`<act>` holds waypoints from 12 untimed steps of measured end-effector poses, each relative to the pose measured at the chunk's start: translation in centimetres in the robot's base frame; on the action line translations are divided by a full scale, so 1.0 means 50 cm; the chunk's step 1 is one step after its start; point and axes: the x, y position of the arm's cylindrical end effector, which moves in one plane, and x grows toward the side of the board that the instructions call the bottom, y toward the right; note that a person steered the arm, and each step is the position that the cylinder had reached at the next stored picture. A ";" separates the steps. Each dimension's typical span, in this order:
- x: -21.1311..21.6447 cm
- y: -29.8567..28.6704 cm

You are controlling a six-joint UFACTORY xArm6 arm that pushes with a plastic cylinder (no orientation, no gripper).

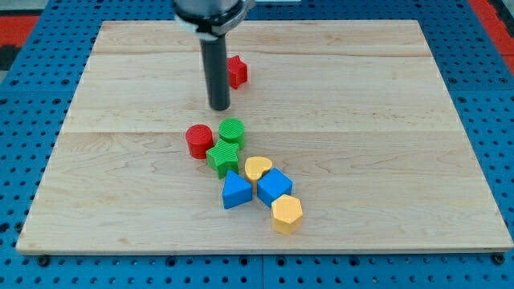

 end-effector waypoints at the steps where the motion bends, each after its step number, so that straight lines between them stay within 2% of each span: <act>1: 0.128 0.000; 2: 0.141 -0.009; 5: -0.042 0.009; 7: 0.124 0.107; 8: 0.128 0.164; 9: 0.012 0.309; 10: -0.144 0.326; 11: -0.248 0.316; 12: -0.301 0.225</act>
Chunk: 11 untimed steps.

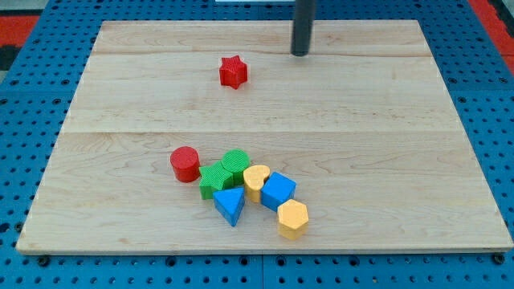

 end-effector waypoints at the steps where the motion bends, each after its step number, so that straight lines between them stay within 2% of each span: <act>1: 0.002 -0.104; 2: -0.018 -0.190; 4: 0.140 -0.180; 5: 0.105 -0.188; 7: 0.330 -0.201; 8: 0.243 -0.190; 9: 0.235 -0.145; 10: 0.319 -0.068; 11: 0.405 -0.068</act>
